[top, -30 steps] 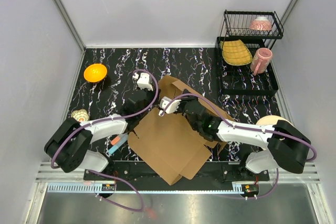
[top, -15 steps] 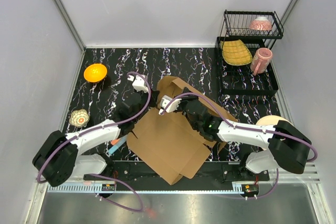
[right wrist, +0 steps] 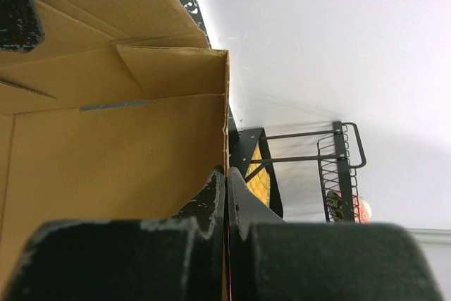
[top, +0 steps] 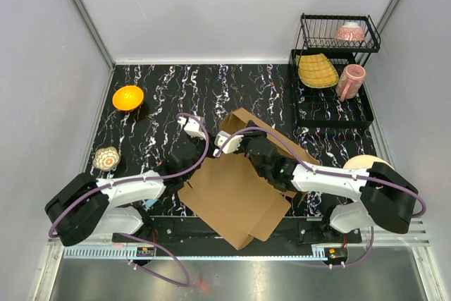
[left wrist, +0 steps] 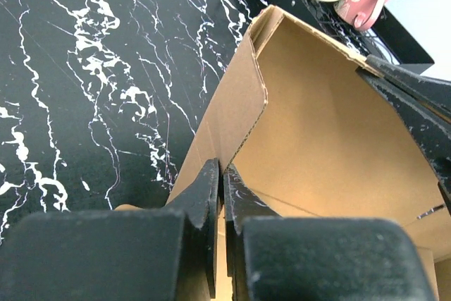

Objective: Fold the paper box

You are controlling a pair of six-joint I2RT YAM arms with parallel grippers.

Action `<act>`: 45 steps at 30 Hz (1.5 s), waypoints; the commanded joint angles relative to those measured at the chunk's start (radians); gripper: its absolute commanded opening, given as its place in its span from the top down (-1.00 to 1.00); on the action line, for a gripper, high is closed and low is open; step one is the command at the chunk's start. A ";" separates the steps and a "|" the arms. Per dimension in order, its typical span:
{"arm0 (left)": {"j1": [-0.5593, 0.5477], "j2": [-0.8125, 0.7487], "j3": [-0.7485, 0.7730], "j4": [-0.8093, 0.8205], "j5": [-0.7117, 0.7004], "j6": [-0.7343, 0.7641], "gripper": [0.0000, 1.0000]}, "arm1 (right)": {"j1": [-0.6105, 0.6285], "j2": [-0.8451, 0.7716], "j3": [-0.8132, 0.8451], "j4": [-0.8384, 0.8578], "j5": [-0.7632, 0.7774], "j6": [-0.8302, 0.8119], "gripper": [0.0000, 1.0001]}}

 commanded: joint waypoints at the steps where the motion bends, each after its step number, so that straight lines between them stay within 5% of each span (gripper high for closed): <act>1: -0.025 0.046 -0.025 0.134 -0.019 -0.055 1.00 | 0.023 -0.027 0.003 -0.049 0.014 0.073 0.95; 12: -0.071 0.154 -0.036 0.252 -0.066 -0.072 1.00 | 0.045 -0.093 -0.004 -0.158 0.072 0.122 0.66; 20: -0.078 0.201 -0.065 0.365 -0.066 -0.105 1.00 | 0.054 -0.070 -0.039 -0.176 0.103 0.070 0.99; 32: -0.079 0.154 -0.089 0.419 0.035 -0.099 0.93 | 0.075 0.053 -0.073 -0.066 0.149 -0.004 1.00; 45: -0.078 -0.200 -0.091 -0.066 -0.169 -0.055 0.10 | 0.075 0.040 -0.073 -0.040 0.173 0.008 1.00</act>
